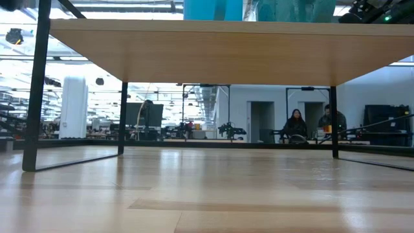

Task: Stack small to large cups/mugs on shelf
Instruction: Put the transparent mug on the shelf

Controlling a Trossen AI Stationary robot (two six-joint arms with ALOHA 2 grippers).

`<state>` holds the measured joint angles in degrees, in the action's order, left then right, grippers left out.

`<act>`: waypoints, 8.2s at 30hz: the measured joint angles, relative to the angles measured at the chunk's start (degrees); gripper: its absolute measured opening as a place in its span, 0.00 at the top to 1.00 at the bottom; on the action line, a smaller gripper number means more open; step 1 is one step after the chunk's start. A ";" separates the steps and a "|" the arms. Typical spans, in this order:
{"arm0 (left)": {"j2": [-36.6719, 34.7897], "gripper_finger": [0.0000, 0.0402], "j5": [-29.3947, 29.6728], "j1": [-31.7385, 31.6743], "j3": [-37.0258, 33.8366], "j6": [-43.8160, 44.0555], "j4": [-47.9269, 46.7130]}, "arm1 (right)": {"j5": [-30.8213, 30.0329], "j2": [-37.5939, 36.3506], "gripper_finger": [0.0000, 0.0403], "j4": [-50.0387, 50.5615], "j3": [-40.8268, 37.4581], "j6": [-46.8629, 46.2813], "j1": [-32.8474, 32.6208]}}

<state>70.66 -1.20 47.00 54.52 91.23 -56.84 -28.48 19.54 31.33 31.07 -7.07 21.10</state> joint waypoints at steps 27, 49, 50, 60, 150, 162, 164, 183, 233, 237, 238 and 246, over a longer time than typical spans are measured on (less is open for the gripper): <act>-8.80 1.00 9.54 -19.29 29.29 -29.66 -22.58 | -0.04 0.01 0.94 0.96 0.00 -0.48 0.00; 4.76 1.00 -0.58 -42.81 41.53 -62.07 -29.84 | -0.06 0.00 0.94 1.03 0.00 -0.55 0.00; 5.72 1.00 -1.25 -43.40 42.00 -63.24 -30.13 | -0.06 0.00 0.94 1.03 0.00 -0.55 0.00; 13.22 1.00 -5.43 -47.18 47.30 -69.99 -30.30 | -0.06 0.00 0.94 1.05 0.00 -0.55 0.00; 29.80 1.00 -10.09 -46.27 56.38 -72.25 -33.25 | -0.02 3.01 0.94 -0.68 -4.40 -0.66 0.04; 29.80 1.00 -8.77 -46.27 56.25 -70.62 -33.24 | 0.94 2.08 0.94 -13.17 -4.59 6.25 -0.35; 29.80 1.00 -8.75 -46.27 56.24 -70.55 -33.22 | 0.95 2.11 0.94 -13.58 -4.59 7.06 -0.35; 29.80 1.00 -7.19 -46.27 56.17 -69.87 -33.17 | 0.95 2.16 0.94 -13.46 -4.59 7.04 -0.35; 29.71 0.82 -11.00 -46.40 53.49 -72.09 -33.18 | 0.97 2.15 0.94 -13.62 -4.59 5.64 -0.35; 29.71 0.82 -11.00 -46.33 53.49 -73.60 -33.18 | 0.97 2.16 0.94 -13.62 -4.59 5.62 -0.35; 29.71 0.82 -11.00 -46.31 53.49 -73.62 -33.18 | 0.97 2.16 0.94 -13.62 -4.59 5.62 -0.35; 29.71 0.82 -10.96 -46.31 53.51 -75.27 -33.18 | 0.97 2.14 0.94 -13.63 -4.59 5.60 -0.35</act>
<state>100.38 -12.16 0.69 108.03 15.95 -90.02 -27.51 21.68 17.71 26.48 -1.48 20.75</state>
